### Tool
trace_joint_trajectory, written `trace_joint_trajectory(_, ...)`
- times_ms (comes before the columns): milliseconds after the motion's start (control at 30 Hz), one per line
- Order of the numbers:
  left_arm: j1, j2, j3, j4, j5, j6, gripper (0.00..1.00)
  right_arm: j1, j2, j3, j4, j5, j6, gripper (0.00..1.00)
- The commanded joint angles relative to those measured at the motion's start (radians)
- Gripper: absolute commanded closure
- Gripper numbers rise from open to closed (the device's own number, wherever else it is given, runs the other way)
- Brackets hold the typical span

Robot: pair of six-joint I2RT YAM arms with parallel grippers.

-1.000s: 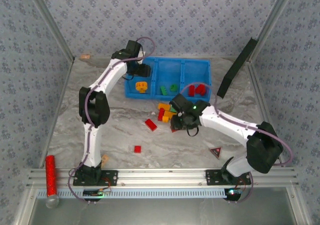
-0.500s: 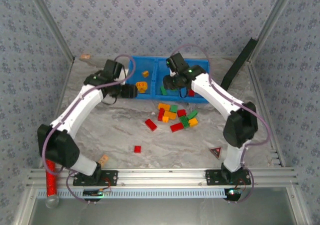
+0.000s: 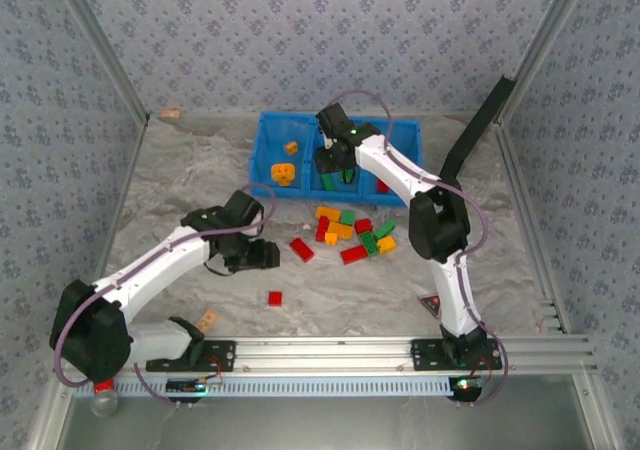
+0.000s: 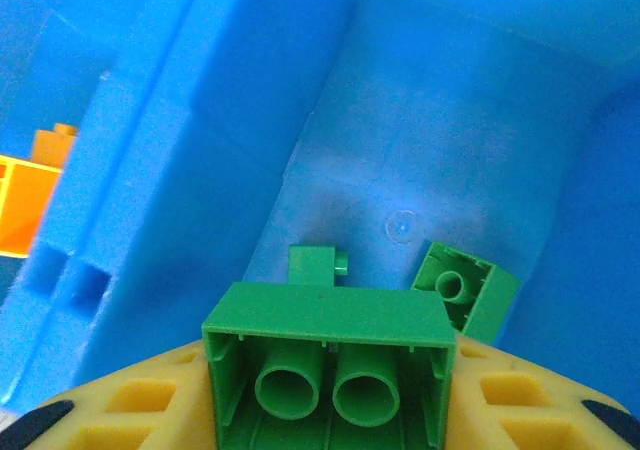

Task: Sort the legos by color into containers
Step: Place the lego in the container.

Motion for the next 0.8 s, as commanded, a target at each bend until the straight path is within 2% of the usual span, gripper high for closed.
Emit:
trace_joint_trajectory(0, -0.032, -0.028, -0.035, 0.011, 0.017, -0.067, 0.35, -0.006, 0.046, 0.053, -0.032, -0.02, -0.008, 0.54)
trace_joint_trajectory(267, -0.05, 0.026, 0.045, 0.064, -0.017, -0.112, 0.35, -0.012, 0.08, 0.059, -0.038, -0.034, -0.004, 0.46)
trace_joint_trajectory(500, -0.108, 0.168, 0.165, 0.069, -0.048, -0.065, 0.34, -0.015, 0.063, 0.05, -0.037, -0.042, -0.008, 0.32)
trace_joint_trajectory(767, -0.147, 0.291, 0.316, 0.099, -0.12, 0.015, 0.34, -0.019, -0.032, 0.04, -0.027, -0.061, -0.011, 0.31)
